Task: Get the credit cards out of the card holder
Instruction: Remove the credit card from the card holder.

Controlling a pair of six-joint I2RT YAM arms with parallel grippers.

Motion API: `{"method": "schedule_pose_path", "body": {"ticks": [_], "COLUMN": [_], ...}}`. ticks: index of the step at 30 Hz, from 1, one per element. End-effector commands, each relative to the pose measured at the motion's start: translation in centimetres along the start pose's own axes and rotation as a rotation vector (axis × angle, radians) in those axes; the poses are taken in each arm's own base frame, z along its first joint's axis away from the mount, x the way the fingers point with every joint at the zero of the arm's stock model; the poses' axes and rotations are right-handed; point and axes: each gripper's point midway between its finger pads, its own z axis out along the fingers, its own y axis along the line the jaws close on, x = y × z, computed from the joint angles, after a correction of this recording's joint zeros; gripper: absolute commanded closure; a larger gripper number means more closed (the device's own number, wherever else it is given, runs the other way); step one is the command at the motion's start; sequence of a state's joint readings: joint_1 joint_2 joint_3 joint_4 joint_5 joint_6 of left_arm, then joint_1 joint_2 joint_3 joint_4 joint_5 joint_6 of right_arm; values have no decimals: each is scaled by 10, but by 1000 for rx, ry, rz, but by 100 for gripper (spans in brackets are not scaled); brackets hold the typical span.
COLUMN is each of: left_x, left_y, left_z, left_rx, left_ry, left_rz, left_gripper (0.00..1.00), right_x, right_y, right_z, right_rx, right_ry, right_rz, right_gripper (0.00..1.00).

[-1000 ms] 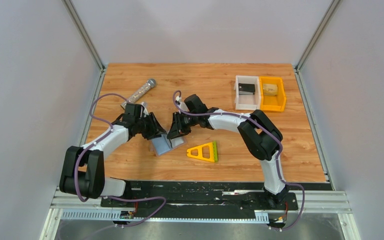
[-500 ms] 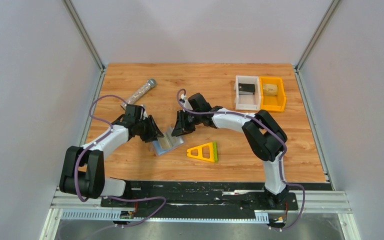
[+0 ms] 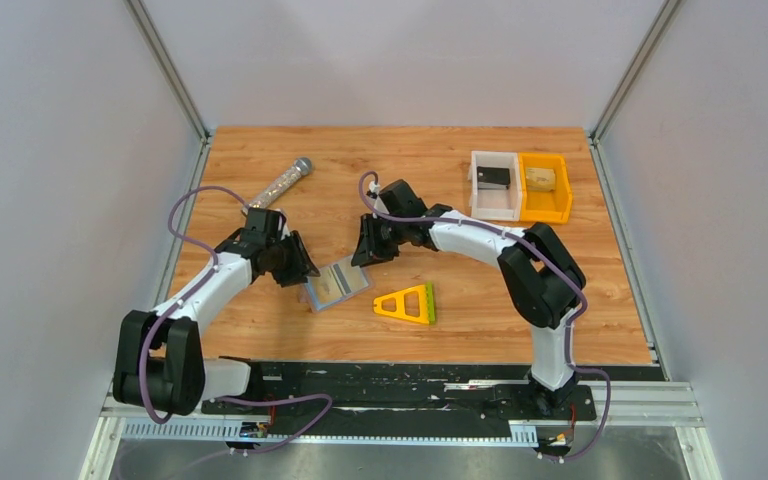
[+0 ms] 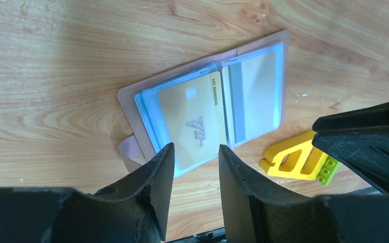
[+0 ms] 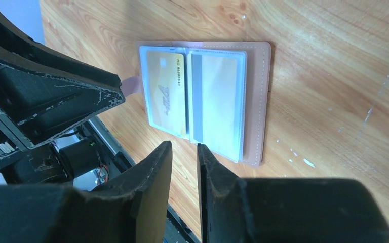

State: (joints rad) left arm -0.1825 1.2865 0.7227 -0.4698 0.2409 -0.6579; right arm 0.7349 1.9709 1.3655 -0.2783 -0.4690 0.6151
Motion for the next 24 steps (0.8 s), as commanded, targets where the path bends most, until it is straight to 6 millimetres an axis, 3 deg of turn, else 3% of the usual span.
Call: {"method": "schedule_pose_path", "body": {"ticks": [1, 4, 13, 24], "left_x": [-16, -13, 4, 10], "left_y": [-14, -18, -1, 26], "left_z": [-14, -11, 13, 27], "left_rx": [42, 73, 29, -92], "left_ry": [-57, -44, 42, 75], "left_rz": [39, 38, 13, 23], "left_gripper": [54, 56, 79, 87], "right_x": [-25, -24, -7, 6], "right_y": [28, 34, 44, 37], "right_z": [-23, -17, 14, 42], "right_rx": [-31, -67, -145, -182], "right_ry": [-79, -66, 3, 72], "right_rz": [-39, -45, -53, -36], "right_gripper": [74, 74, 74, 75]}}
